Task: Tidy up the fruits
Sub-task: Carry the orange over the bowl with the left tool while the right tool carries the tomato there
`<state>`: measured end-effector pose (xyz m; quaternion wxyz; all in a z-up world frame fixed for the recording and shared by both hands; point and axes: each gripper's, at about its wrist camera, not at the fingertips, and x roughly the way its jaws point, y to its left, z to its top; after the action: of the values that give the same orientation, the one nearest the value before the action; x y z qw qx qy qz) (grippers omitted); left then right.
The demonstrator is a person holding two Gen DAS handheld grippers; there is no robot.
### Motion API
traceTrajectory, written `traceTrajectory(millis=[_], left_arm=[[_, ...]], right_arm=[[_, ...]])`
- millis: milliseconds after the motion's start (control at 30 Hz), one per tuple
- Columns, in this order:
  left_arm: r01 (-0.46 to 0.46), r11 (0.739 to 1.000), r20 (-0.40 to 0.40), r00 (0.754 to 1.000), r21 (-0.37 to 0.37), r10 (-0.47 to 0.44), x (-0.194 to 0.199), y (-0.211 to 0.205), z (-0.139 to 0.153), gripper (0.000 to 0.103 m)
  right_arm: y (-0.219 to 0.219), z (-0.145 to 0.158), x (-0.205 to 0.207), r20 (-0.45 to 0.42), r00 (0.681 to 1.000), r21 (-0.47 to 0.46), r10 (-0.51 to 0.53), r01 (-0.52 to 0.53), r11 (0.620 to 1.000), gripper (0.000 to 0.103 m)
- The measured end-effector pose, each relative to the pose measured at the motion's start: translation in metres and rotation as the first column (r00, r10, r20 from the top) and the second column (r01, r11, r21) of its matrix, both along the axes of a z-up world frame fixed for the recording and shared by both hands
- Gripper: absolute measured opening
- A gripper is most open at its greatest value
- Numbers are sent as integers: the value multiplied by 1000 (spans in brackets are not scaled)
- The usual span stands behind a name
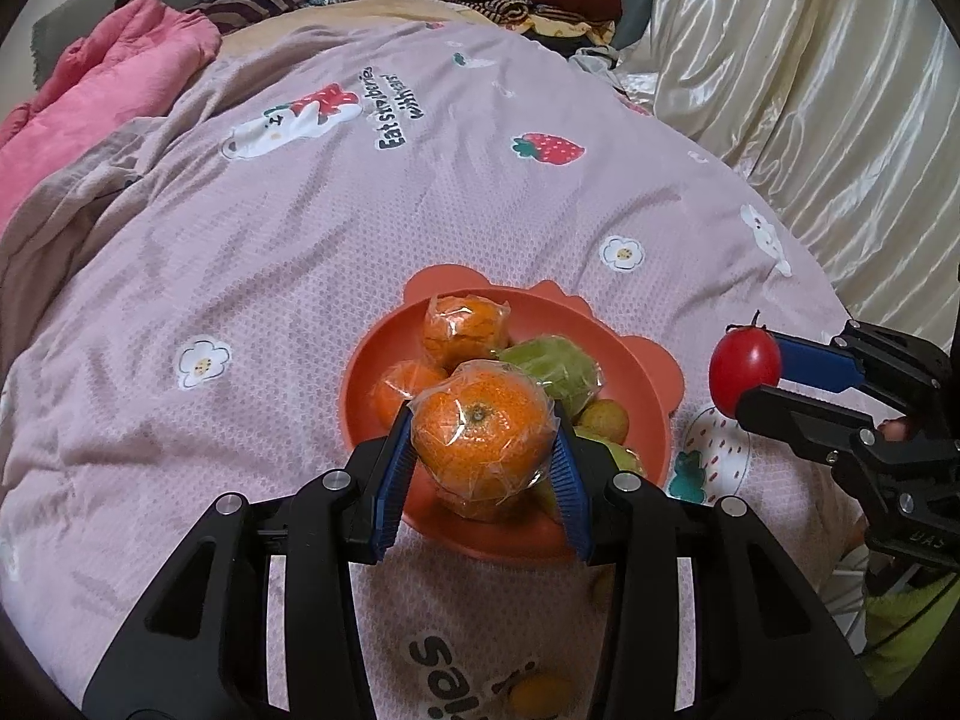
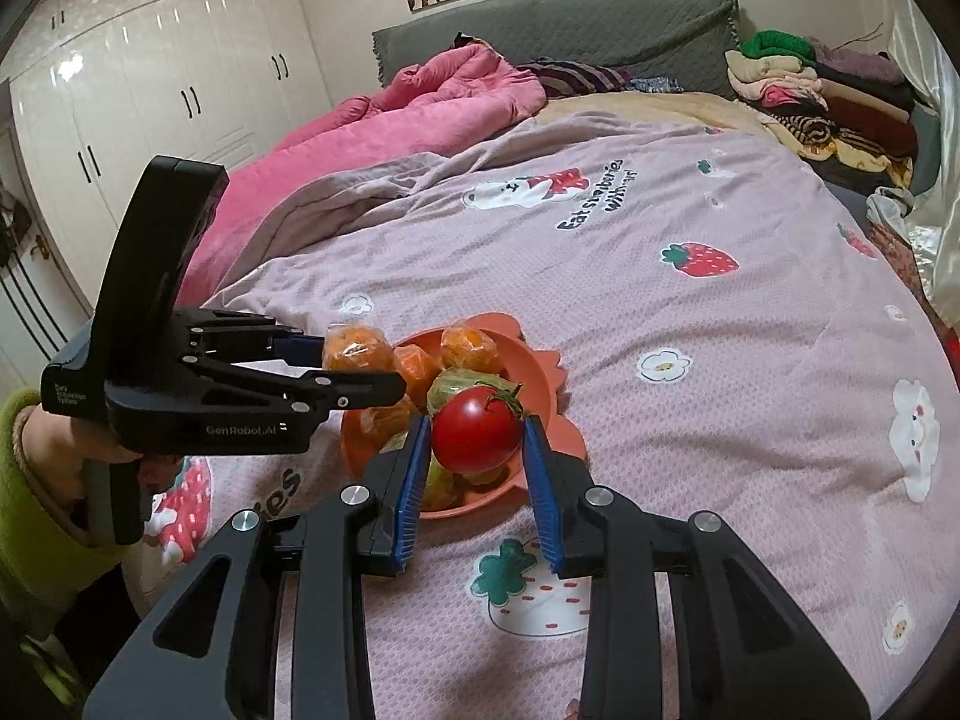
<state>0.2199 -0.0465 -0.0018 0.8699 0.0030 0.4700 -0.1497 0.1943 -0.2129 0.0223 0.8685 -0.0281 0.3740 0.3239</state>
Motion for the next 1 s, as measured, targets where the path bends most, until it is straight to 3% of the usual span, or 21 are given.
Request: traceTrajectory(millis=[1000], left_arm=[[6, 1000, -12, 1000, -16, -6, 13, 1, -15, 34]], right_arm=[[20, -27, 25, -29, 1000, -84, -4, 2, 996, 30]])
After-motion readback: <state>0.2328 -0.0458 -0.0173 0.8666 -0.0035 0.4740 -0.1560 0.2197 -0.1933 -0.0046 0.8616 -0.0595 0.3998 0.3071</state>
